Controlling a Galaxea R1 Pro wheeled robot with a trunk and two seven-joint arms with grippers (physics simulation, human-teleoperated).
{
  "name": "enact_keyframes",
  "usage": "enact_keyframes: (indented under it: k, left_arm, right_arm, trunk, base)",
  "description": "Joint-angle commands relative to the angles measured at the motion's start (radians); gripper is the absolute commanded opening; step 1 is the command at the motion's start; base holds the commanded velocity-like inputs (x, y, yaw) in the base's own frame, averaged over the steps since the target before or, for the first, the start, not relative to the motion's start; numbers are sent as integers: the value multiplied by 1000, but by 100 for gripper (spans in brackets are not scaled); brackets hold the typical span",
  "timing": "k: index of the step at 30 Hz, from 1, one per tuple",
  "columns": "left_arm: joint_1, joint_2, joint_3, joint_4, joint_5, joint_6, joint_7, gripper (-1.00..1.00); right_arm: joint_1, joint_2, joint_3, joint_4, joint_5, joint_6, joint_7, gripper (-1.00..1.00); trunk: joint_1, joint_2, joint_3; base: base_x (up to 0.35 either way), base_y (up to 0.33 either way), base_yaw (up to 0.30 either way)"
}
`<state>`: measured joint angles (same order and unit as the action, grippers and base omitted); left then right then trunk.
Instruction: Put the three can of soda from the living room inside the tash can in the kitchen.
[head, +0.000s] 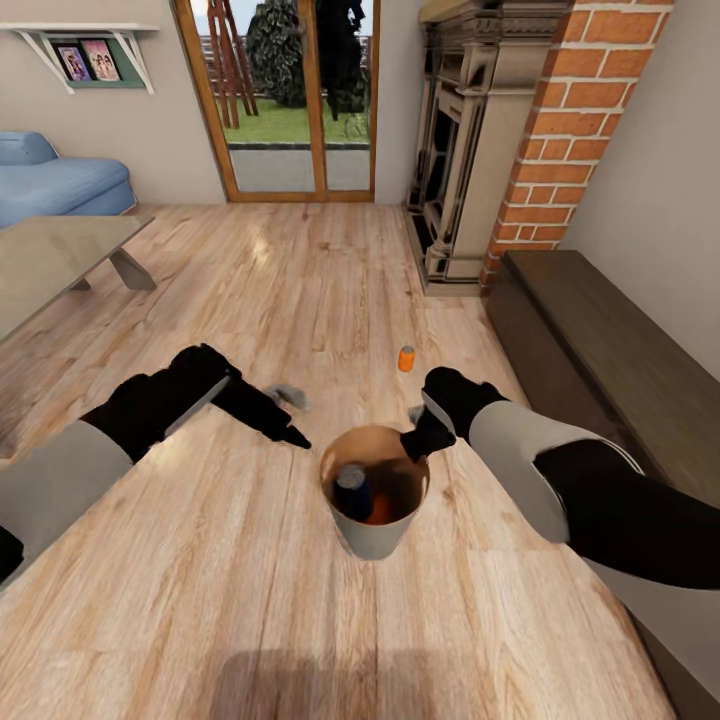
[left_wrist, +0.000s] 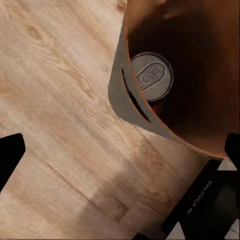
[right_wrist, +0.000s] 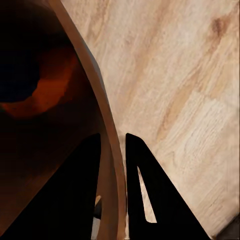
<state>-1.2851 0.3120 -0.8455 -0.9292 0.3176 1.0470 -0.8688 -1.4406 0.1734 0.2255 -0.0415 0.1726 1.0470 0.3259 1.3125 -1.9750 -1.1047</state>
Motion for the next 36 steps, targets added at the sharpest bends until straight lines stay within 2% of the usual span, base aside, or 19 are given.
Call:
enact_keyframes:
  k: [1,2,3,4,5,6,9,10,11,12,14,17,18,20,24,25,29,30,36]
  left_arm:
    - [2,29,20,-28,0,0,-26,100]
    - [7,83,51,-72,0,0,-85,100]
    - [10,108,67,-88,0,0,-117,100]
    - [14,153,105,-110,-2,0,-179,100]
    - [15,172,127,-116,-2,0,-206,100]
    - [19,215,177,-124,-3,0,-249,100]
    - [37,270,244,-131,-2,0,-288,100]
    - [56,293,283,-134,-3,-2,-299,100]
    - [66,301,301,-134,-4,-11,-302,100]
    - [105,319,349,-134,-10,-41,-305,100]
    - [124,321,362,-128,-13,-55,-290,100]
    - [162,322,374,-94,-16,-84,-182,100]
    - [176,320,375,-70,-16,-95,-118,100]
    - [207,302,376,-19,-15,-118,26,100]
    - [228,265,381,31,-15,-153,156,100]
    - [234,252,382,60,-13,-174,208,100]
    - [254,235,384,119,-9,-228,276,100]
    - [281,229,385,138,-5,-259,296,100]
    - [314,204,393,154,-5,-296,322,100]
  right_arm:
    - [0,0,7,0,4,0,2,-100]
    - [1,0,7,0,4,0,1,-100]
    - [1,0,7,0,4,0,1,-100]
    - [1,-1,6,0,4,0,1,-100]
    - [2,-1,6,0,5,0,0,-100]
    - [6,-1,7,0,5,0,-1,-100]
    - [12,-1,7,-1,6,0,-2,-100]
    - [15,-1,7,-1,6,0,-3,-100]
    - [16,-1,7,-1,6,0,-3,-100]
    - [19,-2,8,-1,7,0,-3,-100]
    - [20,-2,7,-1,7,0,-4,-100]
    - [23,-6,6,-2,8,0,-4,-100]
    - [24,-7,6,-2,8,0,-4,-100]
    - [26,-9,5,-3,9,0,-4,-100]
    - [26,-10,5,-3,10,0,-5,-100]
    - [26,-11,5,-2,9,0,-5,-100]
    - [26,-16,4,-2,9,0,-5,-100]
    - [26,-24,4,-2,9,0,-5,-100]
    - [28,-33,3,-1,8,0,-5,-100]
  trunk:
    - [0,0,0]
    - [0,0,0]
    - [0,0,0]
    - [0,0,0]
    - [0,0,0]
    - [0,0,0]
    - [0,0,0]
    - [0,0,0]
    - [0,0,0]
    - [0,0,0]
    - [0,0,0]
    - [0,0,0]
    - [0,0,0]
    - [0,0,0]
    - [0,0,0]
    - [0,0,0]
    - [0,0,0]
    - [0,0,0]
    - [0,0,0]
  base:
    - [0,0,0]
    - [0,0,0]
    - [0,0,0]
    - [0,0,0]
    - [0,0,0]
    - [0,0,0]
    - [0,0,0]
    - [0,0,0]
    - [0,0,0]
    - [0,0,0]
    - [0,0,0]
    - [0,0,0]
    - [0,0,0]
    - [0,0,0]
    - [0,0,0]
    - [0,0,0]
    - [0,0,0]
    - [0,0,0]
    - [0,0,0]
